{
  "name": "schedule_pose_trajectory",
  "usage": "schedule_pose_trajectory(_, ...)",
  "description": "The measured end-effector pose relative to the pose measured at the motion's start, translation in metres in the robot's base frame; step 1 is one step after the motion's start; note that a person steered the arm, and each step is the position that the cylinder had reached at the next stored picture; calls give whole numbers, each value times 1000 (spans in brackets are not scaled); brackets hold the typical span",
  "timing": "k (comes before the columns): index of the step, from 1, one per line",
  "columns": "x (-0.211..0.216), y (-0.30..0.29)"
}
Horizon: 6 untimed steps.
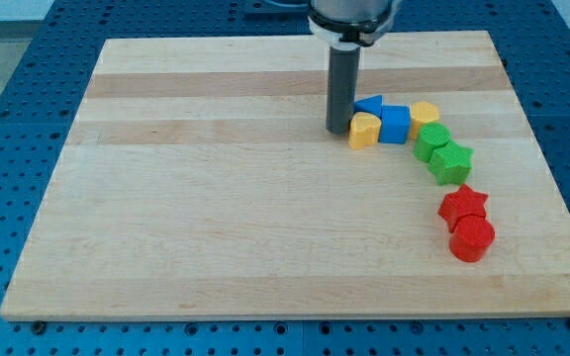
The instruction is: Move your arm left of red star
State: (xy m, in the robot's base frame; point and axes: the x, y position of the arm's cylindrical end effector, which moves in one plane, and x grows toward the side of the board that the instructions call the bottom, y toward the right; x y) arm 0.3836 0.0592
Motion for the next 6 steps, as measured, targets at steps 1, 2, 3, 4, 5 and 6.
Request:
schedule_pose_trajectory(1, 0, 19)
schedule_pose_trajectory(2, 0, 23)
schedule_pose_trajectory(3, -2, 16)
schedule_pose_trajectory(4, 18, -38)
schedule_pose_trajectory(5, 88, -46)
schedule_pose_trajectory(6, 158, -29)
